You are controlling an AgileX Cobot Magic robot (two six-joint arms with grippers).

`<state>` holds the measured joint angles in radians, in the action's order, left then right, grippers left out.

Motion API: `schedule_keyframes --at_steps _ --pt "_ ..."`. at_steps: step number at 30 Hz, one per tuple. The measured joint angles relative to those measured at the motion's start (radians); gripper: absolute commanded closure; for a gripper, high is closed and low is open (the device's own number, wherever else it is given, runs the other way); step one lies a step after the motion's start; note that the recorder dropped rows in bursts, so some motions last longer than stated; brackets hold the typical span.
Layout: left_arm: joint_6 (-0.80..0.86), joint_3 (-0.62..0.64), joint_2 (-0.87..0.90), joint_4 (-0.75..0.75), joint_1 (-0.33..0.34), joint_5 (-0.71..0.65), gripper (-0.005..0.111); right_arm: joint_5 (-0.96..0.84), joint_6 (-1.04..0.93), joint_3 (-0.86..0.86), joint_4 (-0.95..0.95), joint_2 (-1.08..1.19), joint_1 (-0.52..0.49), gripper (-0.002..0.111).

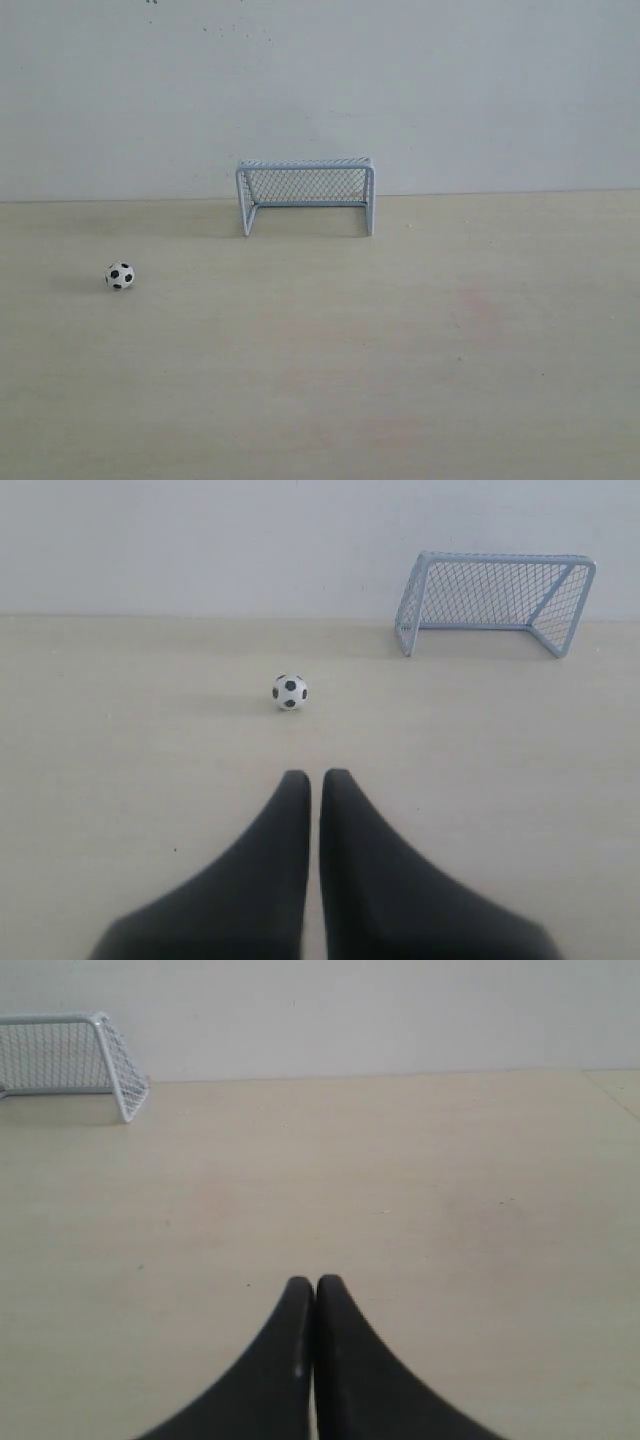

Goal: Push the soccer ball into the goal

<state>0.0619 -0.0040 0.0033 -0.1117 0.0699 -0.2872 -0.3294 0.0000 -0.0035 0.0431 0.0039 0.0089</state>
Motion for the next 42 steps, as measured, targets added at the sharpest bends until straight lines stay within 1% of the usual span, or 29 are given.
schedule_keyframes --at_steps 4,42 --pt "0.0 0.0 0.0 0.0 0.0 0.0 0.102 -0.003 0.0 0.004 -0.002 0.0 0.019 0.108" --pt "0.0 0.0 0.0 0.0 0.0 0.0 0.102 -0.008 -0.007 0.004 -0.002 0.0 0.019 0.108"
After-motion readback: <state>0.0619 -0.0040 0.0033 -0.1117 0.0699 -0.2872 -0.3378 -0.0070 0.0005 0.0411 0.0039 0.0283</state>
